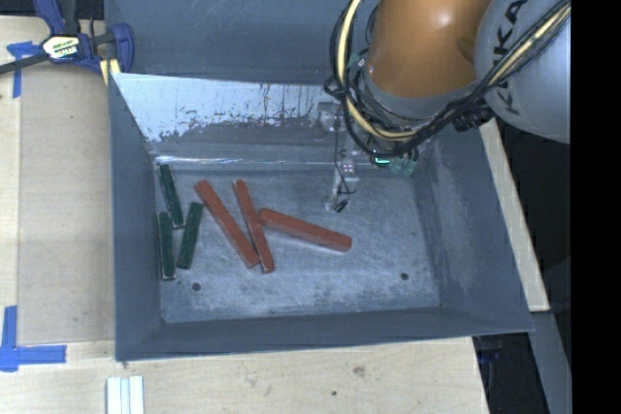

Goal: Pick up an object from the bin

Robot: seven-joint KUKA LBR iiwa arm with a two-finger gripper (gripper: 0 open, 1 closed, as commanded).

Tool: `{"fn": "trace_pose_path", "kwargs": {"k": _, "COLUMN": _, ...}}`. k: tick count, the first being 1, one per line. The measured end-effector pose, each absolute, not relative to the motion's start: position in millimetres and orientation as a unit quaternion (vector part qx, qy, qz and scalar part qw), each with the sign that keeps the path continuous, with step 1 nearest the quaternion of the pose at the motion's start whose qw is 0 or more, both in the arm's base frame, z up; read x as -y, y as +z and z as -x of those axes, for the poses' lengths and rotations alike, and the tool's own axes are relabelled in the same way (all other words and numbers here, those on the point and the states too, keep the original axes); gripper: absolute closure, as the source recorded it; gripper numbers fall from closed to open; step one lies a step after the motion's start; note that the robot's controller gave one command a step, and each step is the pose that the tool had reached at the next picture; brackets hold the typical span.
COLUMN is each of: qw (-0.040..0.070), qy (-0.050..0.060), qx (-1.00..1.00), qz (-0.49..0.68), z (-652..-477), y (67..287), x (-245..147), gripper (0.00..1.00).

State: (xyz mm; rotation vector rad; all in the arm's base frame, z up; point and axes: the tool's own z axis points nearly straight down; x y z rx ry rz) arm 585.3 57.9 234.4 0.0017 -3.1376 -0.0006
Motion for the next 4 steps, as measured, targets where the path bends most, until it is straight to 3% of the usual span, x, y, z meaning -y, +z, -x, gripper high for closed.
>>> {"fn": "trace_pose_path", "kwargs": {"k": 1, "qw": -0.004, "qy": 0.0, "qx": 1.0, "qz": 0.007, "z": -486.2, "y": 77.1, "x": -16.6, "gripper": 0.0}}
{"fn": "trace_pose_path", "kwargs": {"k": 2, "qw": -0.003, "qy": -0.001, "qx": 0.97, "qz": 0.243, "z": -537.8, "y": 87.1, "x": -57.2, "gripper": 0.0}}
{"fn": "trace_pose_path", "kwargs": {"k": 3, "qw": -0.004, "qy": -0.001, "qx": 0.994, "qz": 0.111, "z": -518.9, "y": 146.3, "x": -69.5, "gripper": 0.0}}
{"fn": "trace_pose_path", "kwargs": {"k": 4, "qw": 0.0, "qy": 0.0, "qx": 0.994, "qz": 0.112, "z": -558.5, "y": 66.7, "x": -85.9, "gripper": 0.0}}
